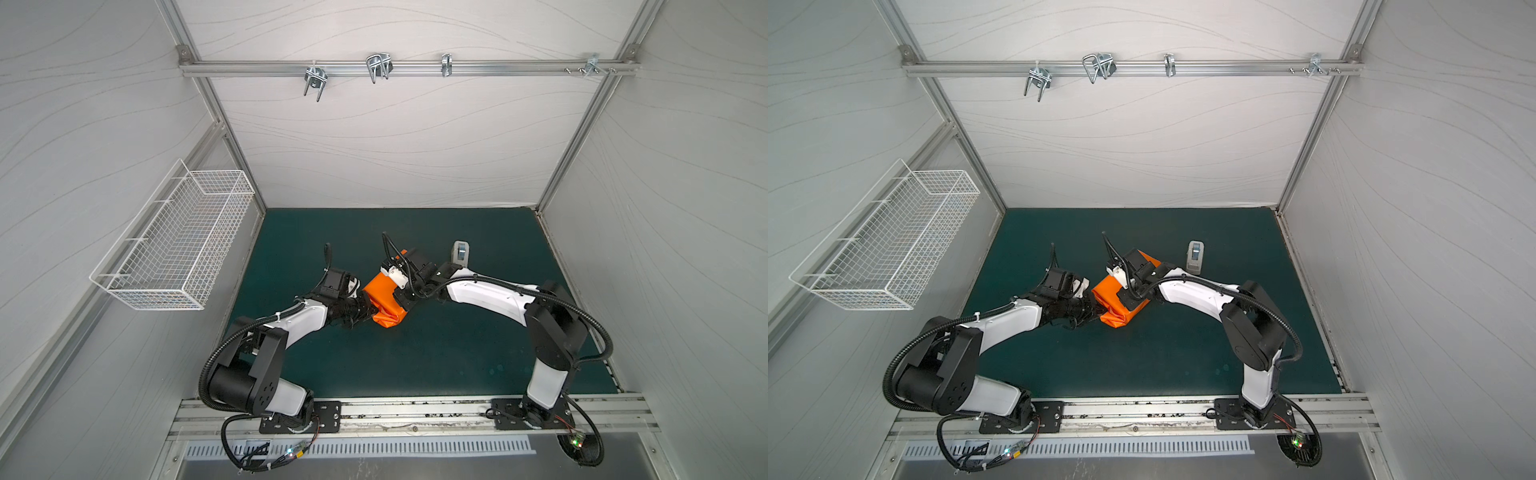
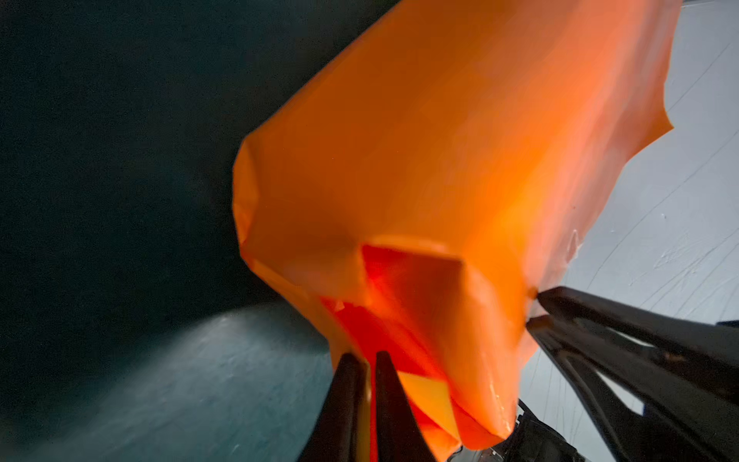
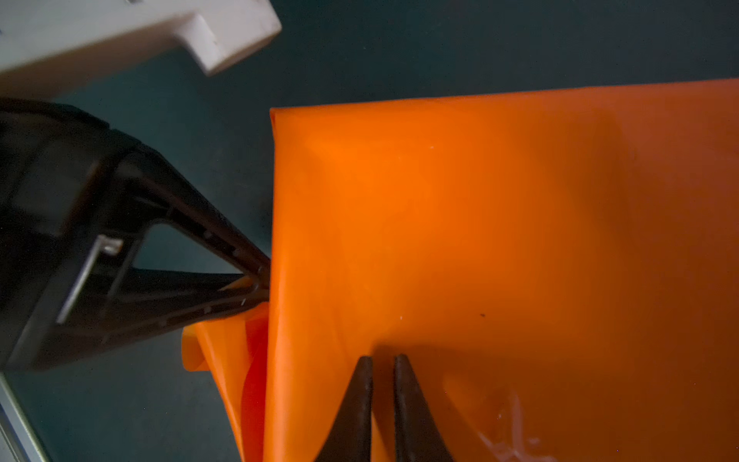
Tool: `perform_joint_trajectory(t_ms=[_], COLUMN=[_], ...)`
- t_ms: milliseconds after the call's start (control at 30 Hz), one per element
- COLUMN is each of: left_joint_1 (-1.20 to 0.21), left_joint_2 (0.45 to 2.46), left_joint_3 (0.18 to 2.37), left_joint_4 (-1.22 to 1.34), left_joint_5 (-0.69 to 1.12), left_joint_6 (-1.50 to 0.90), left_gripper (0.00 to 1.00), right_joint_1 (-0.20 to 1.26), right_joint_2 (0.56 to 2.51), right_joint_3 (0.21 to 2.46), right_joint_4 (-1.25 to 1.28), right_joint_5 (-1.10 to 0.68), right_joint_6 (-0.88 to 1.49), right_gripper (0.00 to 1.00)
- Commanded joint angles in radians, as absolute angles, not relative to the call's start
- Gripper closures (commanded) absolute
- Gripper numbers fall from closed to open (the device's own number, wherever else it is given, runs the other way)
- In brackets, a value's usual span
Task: Wrap a gift box in wrapping paper
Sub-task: Fifth fold the wrapping paper around the gift box.
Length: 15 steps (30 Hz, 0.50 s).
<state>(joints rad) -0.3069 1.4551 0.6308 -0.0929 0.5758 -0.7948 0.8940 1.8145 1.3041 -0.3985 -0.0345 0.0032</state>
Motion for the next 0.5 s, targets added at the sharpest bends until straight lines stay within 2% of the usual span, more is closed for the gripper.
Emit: perform_joint_trajectory(t_ms=[0,200,467], left_joint_1=[-0.315,-0.319,-0.321], left_joint_2=[1.489,1.522,1.528], left_joint_3=[0.681,0.697,0.723], left_joint_4=[-0.012,0.037,0.025], left_joint_5=[0.624,0.632,0.629], left_joint_6=[-0.822,-0.855,-0.858], left_gripper=[0.89,0.91,0.88], right_joint_1=[0.888,0.888,0.888], right_joint_2=[1.87,1.876,1.868], right_joint_3=[1.265,1.272,1.276], right_joint_4=[-0.468,-0.474,-0.487], right_joint_5=[-0.046,-0.057,-0.063], right_joint_6=[0.001,0.0,-0.003], right_gripper=[0.86,0.87,0.87])
